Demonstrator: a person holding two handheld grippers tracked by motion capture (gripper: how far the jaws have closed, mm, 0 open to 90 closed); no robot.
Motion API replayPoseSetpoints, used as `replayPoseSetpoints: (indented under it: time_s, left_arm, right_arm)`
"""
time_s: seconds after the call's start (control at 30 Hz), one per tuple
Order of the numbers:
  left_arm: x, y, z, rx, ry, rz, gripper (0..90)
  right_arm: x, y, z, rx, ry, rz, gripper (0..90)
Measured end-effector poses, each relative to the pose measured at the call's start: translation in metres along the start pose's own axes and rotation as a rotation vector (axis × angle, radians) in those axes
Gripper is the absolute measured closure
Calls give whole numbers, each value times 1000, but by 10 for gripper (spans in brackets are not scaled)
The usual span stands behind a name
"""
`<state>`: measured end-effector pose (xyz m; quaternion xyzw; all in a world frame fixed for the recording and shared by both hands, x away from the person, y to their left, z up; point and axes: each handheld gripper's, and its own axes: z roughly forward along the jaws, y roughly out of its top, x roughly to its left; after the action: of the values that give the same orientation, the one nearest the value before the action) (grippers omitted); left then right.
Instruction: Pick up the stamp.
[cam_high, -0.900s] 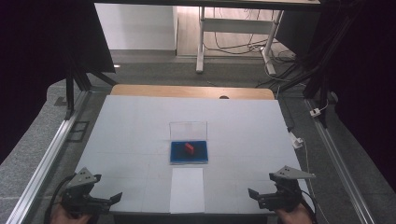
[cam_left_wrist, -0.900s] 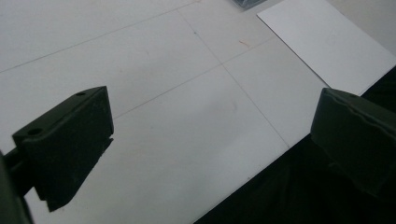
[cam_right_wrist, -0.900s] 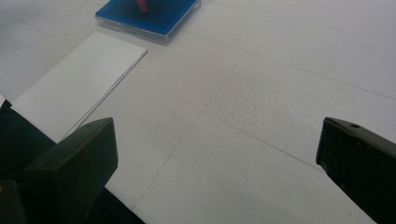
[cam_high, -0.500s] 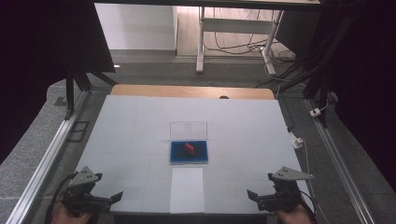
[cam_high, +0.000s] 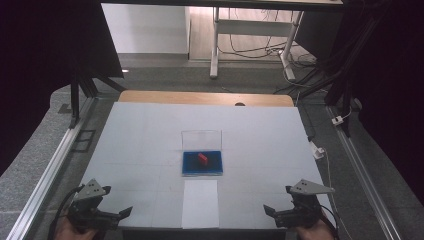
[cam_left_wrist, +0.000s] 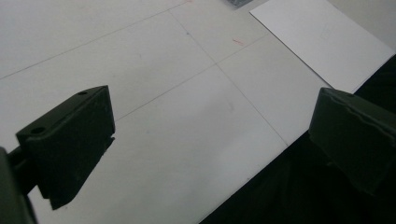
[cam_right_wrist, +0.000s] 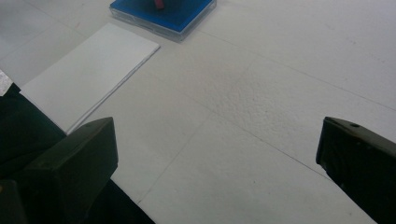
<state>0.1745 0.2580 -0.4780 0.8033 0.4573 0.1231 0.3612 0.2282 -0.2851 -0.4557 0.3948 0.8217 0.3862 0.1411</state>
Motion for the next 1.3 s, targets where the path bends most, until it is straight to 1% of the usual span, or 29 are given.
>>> replayPoseSetpoints:
  time_s: [0.03,0.2,0.37,0.43,0.57,0.6,0.67,0.7,0.8,0.83,0.87,0.9,0.97,1.03,1.17,1.2,1.3]
  left_arm:
    - [0,0,0,2,0,1,6]
    - [0,0,0,-2,3,-4,6]
    - [0,0,0,-2,6,-7,8]
    - [0,0,0,2,11,-8,8]
    - [0,0,0,2,15,-14,9]
    - [0,0,0,3,18,-16,9]
    - [0,0,0,4,20,-15,9]
    - [0,0,0,4,21,-15,9]
    - [0,0,1,6,26,-15,9]
    - [0,0,1,6,26,-15,9]
    - [0,0,1,6,27,-14,9]
    - [0,0,0,6,27,-14,8]
    - [0,0,0,5,27,-13,8]
    - [-1,0,0,5,27,-12,8]
    - [-2,0,1,7,31,-7,6]
    - [-2,0,1,8,33,-6,5]
    - [-2,0,1,10,38,-7,5]
  right_arm:
    - [1,1,0,-3,5,-5,0]
    - [6,5,-2,-33,-4,-51,0]
    - [7,7,-1,-42,-1,-64,0]
    - [10,11,0,-47,-1,-78,0]
    - [13,15,4,-45,14,-90,0]
    - [14,17,7,-37,23,-105,0]
    - [15,19,10,-51,29,-121,0]
    - [16,20,12,-50,32,-123,0]
    - [18,24,19,-48,66,-117,0]
    - [18,24,19,-48,66,-117,0]
    - [20,26,25,-46,77,-112,0]
    - [20,27,27,-46,84,-108,0]
    - [20,28,28,-41,85,-105,0]
    - [21,30,34,-48,103,-104,0]
    - [23,34,39,-54,108,-112,0]
    - [24,39,42,-48,119,-127,0]
    - [25,44,48,-44,131,-136,0]
